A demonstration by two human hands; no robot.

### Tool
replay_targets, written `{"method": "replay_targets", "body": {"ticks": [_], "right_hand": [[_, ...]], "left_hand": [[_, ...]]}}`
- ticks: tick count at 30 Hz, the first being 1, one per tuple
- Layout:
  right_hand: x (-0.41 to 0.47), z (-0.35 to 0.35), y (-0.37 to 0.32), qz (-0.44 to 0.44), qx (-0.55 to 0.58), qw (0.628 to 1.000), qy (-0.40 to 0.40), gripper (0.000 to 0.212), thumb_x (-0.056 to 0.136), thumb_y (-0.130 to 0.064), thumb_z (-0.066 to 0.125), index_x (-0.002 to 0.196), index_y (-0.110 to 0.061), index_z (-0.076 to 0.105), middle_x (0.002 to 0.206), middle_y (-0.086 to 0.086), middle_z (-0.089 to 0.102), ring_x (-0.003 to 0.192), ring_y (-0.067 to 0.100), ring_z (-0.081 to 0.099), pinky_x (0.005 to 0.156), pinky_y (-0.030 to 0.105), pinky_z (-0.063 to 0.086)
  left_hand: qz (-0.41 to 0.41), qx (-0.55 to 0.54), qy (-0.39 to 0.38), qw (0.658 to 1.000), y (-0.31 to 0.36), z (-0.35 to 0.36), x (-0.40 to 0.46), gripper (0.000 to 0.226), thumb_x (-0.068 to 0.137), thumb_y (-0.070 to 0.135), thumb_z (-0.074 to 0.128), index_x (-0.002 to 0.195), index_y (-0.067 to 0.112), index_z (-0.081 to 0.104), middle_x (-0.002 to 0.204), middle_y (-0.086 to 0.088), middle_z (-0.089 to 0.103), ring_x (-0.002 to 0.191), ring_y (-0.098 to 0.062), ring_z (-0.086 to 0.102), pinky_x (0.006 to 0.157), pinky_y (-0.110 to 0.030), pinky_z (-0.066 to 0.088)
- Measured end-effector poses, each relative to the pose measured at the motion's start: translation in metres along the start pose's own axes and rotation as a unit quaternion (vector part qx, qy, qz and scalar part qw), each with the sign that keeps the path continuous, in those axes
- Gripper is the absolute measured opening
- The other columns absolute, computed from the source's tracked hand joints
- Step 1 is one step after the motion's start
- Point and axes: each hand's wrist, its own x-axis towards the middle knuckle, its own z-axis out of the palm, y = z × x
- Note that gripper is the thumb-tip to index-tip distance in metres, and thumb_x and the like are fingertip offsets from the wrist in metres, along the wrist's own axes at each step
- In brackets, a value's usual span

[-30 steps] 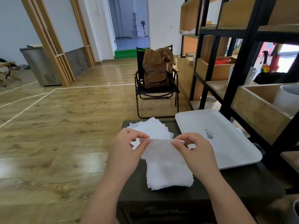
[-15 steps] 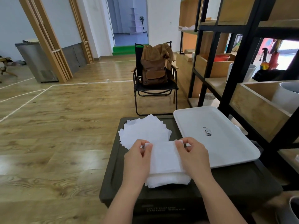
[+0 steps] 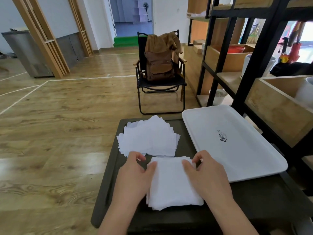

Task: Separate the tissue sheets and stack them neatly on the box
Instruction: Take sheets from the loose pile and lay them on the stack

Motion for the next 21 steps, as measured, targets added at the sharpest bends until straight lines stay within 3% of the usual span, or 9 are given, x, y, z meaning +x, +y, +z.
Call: {"method": "replay_targets", "body": {"ticks": [2,4,7,10,13,15,21], "right_hand": [[0.002,-0.008,-0.001,-0.005,0.023,1.000,-0.005,0.023,0.083,-0.049,0.066,0.083,-0.034,0.048,0.067,-0.007,0.057,0.064,0.006,0.056,0.054,0.019,0.037],[0.005,-0.018,-0.001,-0.004,0.063,0.998,-0.018,0.021,0.080,-0.049,0.070,0.084,-0.037,0.053,0.062,-0.005,0.059,0.060,0.005,0.057,0.053,0.018,0.037],[0.009,-0.031,0.003,-0.006,0.091,0.996,-0.012,0.017,0.080,-0.050,0.068,0.082,-0.038,0.057,0.058,-0.005,0.061,0.060,0.000,0.057,0.052,0.018,0.036],[0.011,-0.034,0.008,-0.005,0.112,0.994,-0.003,0.015,0.083,-0.049,0.066,0.083,-0.036,0.059,0.061,-0.008,0.064,0.061,0.003,0.059,0.055,0.020,0.039],[0.013,-0.032,0.012,-0.003,0.116,0.993,-0.004,0.013,0.084,-0.049,0.063,0.082,-0.037,0.058,0.063,-0.013,0.065,0.061,0.007,0.061,0.058,0.021,0.042],[0.014,-0.030,0.013,-0.005,0.119,0.993,-0.005,0.012,0.084,-0.049,0.062,0.083,-0.038,0.058,0.064,-0.015,0.065,0.062,0.007,0.061,0.059,0.021,0.042],[0.012,-0.028,0.012,-0.017,0.140,0.990,-0.006,0.008,0.087,-0.046,0.061,0.084,-0.039,0.059,0.066,-0.011,0.068,0.064,0.007,0.063,0.060,0.020,0.044]], "left_hand": [[0.049,-0.011,0.009,0.999,0.004,-0.007,0.021,0.021,0.083,0.042,0.071,0.093,0.039,0.052,0.064,0.011,0.062,0.066,0.007,0.059,0.054,-0.014,0.040],[0.105,0.009,-0.028,0.994,0.009,-0.010,0.046,0.018,0.087,0.032,0.072,0.093,0.040,0.058,0.082,0.018,0.065,0.075,0.005,0.061,0.065,-0.011,0.046],[0.149,0.116,-0.126,0.974,0.010,-0.005,0.078,0.033,0.091,0.023,0.065,0.120,0.037,0.058,0.123,0.018,0.059,0.103,-0.005,0.058,0.092,-0.022,0.046],[0.148,0.186,-0.173,0.956,0.006,0.007,0.097,0.050,0.091,0.019,0.060,0.139,0.028,0.050,0.141,0.009,0.052,0.117,-0.017,0.057,0.102,-0.028,0.044],[0.170,0.208,-0.133,0.954,0.001,0.015,0.104,0.047,0.092,0.019,0.057,0.138,0.023,0.054,0.142,0.007,0.054,0.130,-0.014,0.048,0.111,-0.027,0.034],[0.178,0.207,-0.106,0.956,0.000,0.018,0.105,0.040,0.093,0.022,0.057,0.133,0.022,0.059,0.137,0.006,0.058,0.129,-0.013,0.048,0.108,-0.025,0.034],[0.186,0.165,-0.018,0.968,0.002,0.022,0.102,0.024,0.098,0.026,0.052,0.105,0.021,0.075,0.104,0.008,0.073,0.096,-0.010,0.062,0.082,-0.017,0.038]]}}
